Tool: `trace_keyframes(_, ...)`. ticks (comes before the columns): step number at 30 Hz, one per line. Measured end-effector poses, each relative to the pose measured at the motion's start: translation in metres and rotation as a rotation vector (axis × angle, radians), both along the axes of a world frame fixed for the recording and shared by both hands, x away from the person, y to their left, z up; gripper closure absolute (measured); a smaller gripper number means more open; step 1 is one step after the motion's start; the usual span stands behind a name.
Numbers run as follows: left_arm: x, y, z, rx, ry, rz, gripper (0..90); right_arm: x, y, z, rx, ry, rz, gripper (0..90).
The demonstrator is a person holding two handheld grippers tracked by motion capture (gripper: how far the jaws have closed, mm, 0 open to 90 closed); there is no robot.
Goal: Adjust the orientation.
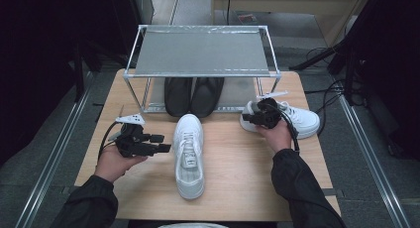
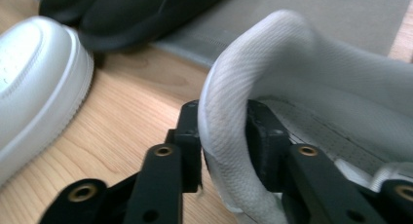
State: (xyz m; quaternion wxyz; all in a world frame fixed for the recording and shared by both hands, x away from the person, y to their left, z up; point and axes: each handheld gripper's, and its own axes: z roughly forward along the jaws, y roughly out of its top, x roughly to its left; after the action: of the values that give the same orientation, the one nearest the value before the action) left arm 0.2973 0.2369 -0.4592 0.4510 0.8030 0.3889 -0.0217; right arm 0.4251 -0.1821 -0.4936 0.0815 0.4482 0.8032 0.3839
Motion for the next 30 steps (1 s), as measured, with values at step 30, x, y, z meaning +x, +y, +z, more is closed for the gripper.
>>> trace_keyframes(30, 0.004, 0.012, 0.001, -0.006, 0.008, 0.042, 43.5, -0.051, -0.003, 0.052, 0.02, 0.004, 0.185, 79.7)
